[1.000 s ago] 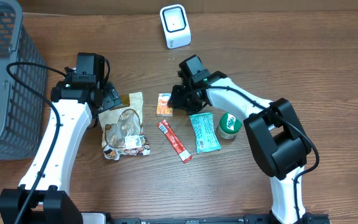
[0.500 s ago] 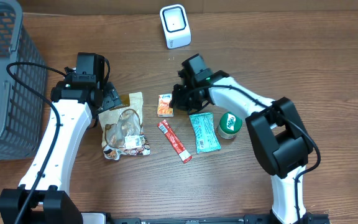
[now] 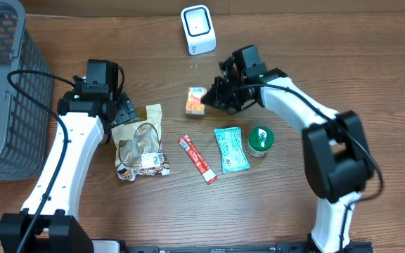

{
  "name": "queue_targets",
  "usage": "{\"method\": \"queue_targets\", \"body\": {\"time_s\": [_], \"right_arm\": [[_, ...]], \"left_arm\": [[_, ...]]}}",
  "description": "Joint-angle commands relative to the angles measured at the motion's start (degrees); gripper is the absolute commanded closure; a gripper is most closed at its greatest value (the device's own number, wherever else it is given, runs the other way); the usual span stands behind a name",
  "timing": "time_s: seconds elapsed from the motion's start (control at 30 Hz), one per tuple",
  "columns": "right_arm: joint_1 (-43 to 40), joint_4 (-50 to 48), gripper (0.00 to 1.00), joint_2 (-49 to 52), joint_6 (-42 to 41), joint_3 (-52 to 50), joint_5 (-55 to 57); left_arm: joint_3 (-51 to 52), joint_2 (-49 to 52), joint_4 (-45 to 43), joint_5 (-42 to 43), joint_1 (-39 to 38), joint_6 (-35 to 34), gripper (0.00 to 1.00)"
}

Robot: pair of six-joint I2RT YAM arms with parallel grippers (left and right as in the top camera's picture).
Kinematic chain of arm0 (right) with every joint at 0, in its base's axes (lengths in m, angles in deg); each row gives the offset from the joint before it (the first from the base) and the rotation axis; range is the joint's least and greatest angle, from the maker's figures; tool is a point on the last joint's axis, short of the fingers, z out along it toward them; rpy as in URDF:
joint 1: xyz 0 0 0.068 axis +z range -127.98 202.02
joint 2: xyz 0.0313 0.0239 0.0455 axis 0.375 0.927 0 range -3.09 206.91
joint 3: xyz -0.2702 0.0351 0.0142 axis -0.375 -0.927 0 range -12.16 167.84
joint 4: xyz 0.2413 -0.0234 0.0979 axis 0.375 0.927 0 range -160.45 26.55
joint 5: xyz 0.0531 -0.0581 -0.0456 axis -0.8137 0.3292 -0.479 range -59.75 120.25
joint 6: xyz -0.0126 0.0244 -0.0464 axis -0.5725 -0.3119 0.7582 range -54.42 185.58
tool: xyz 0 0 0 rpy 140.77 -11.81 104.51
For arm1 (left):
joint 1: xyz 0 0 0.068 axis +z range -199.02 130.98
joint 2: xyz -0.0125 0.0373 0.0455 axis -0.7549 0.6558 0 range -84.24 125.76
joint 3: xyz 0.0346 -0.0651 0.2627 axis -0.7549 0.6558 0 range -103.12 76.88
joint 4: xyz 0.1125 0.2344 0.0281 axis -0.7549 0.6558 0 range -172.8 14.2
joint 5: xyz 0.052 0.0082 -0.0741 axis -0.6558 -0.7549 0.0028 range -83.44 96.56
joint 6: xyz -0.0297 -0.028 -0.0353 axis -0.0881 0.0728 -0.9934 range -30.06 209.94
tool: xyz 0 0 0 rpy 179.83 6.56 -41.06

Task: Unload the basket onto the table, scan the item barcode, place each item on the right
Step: 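Lift the Kleenex pack up to the white barcode scanner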

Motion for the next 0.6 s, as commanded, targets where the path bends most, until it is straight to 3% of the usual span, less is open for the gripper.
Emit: {"method": "queue_targets", "body": {"time_s": [0.0, 0.17, 0.4, 0.57], "right_arm": [[0.4, -1.7, 0.96, -8.9, 0.6, 1.1, -2.3], [0.4, 2.9, 0.96, -14.5, 0.2, 4.3, 4.4], [-0.7, 25.7, 0.96, -14.8, 0.8, 28.7, 14.1], [-1.1, 32.6, 0.97, -14.0, 3.7, 44.6, 21.2]], "left_arm": [[-1.0, -1.2, 0.1, 0.2, -0.1, 0.4, 0.00], [-1.0, -1.2, 0.1, 0.2, -0.1, 0.4, 0.00], [-1.0, -1.2, 0.1, 0.2, -0.1, 0.4, 0.00], [-1.0, -1.2, 0.1, 0.2, -0.1, 0.4, 0.00]]}}
